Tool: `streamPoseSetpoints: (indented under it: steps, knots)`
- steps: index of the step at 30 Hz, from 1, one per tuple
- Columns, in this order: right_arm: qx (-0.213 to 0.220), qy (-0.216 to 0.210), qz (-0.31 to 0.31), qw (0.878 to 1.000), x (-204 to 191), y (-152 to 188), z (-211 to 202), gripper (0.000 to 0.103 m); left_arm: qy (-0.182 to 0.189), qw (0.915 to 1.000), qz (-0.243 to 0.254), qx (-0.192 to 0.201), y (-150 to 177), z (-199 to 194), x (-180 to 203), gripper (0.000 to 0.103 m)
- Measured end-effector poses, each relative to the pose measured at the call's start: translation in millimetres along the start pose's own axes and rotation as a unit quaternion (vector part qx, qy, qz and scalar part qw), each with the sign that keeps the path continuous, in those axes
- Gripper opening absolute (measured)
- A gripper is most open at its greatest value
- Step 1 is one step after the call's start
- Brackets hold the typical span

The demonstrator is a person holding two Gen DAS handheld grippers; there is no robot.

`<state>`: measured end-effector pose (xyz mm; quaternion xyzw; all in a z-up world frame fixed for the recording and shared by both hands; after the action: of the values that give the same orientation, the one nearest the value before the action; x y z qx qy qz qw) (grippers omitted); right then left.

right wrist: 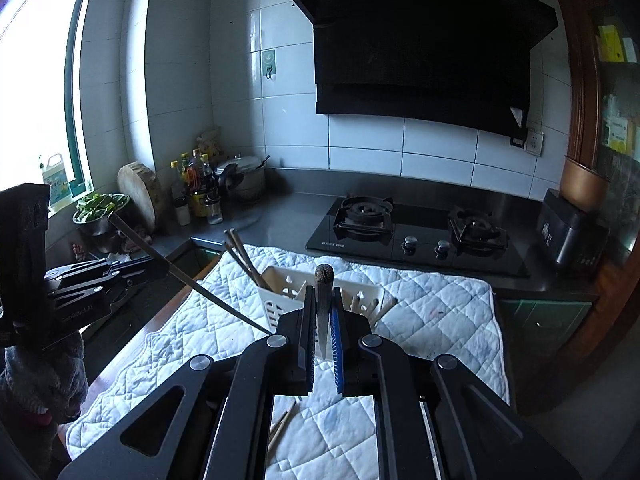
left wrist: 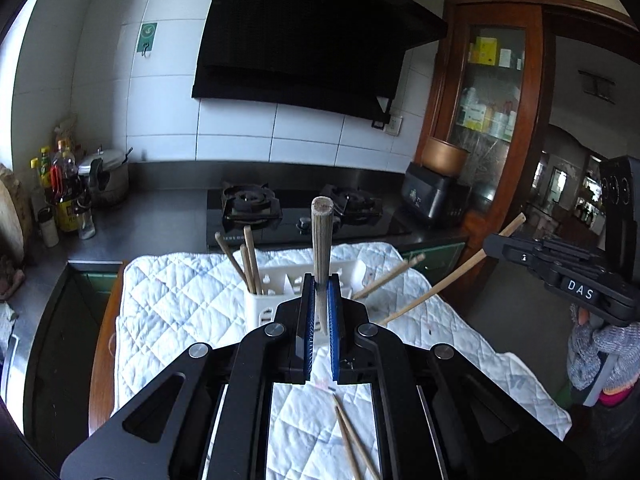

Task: Organize utensils
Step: 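Lower the left gripper's chopstick into the white holder and open while the right gripper does likewise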

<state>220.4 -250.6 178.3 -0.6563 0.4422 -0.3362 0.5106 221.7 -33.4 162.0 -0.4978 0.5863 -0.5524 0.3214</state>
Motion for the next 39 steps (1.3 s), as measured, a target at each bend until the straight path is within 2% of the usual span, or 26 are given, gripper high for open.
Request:
streamPoseSetpoints:
  steps: [4,9,15,23,31,34,35,36,39]
  knots:
    - [0.011,0.007,-0.003,1.000,5.9,-21.2,14.2,0.007,-0.014,0.9996,0.017,0.017,-27.6,18.8,0.9,0.005]
    - [0.018,0.027,-0.012,0.999,11.6,-32.0,38.8,0.007,-0.044,0.9984,0.034,0.013,-37.4,47.2,-4.7,0.005]
    - [-0.009,0.048,-0.013,0.999,22.2,-27.1,76.8,0.007,-0.054,0.9978,0.028,-0.024,-27.4,81.0,-18.8,0.005]
    - [-0.057,0.059,-0.010,0.997,32.9,-0.9,114.6,0.007,-0.050,0.9964,0.017,-0.066,-3.5,104.7,-36.4,0.006]
    - [-0.074,0.063,0.007,0.995,41.4,13.1,127.2,0.007,-0.046,0.9962,0.009,-0.074,5.0,108.7,-40.3,0.008]
    - [-0.067,0.061,0.010,0.996,42.4,12.6,123.2,0.015,-0.048,0.9963,0.012,-0.071,3.4,106.7,-38.8,0.009]
    - [-0.063,0.061,0.010,0.996,41.8,11.6,119.9,0.023,-0.047,0.9964,0.011,-0.070,2.6,105.1,-37.7,0.009]
    - [-0.057,0.063,0.009,0.996,41.3,10.4,115.9,0.026,-0.046,0.9965,0.011,-0.069,1.6,102.4,-36.9,0.009]
    - [-0.044,0.064,0.000,0.997,37.2,8.3,98.5,0.028,-0.044,0.9970,0.015,-0.062,-0.5,89.5,-32.1,0.009]
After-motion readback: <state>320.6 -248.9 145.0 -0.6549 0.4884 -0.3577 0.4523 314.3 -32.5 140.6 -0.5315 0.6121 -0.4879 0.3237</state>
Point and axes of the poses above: each gripper's, at about its wrist camera, not at the fingertips, and z roughly the way its jaws point, x to its right, y to its underside, the point moved 1 cm from there along z, roughly the way its jaws point, and after that the axes turned 14 degrees about x, right-handed, at the moved point
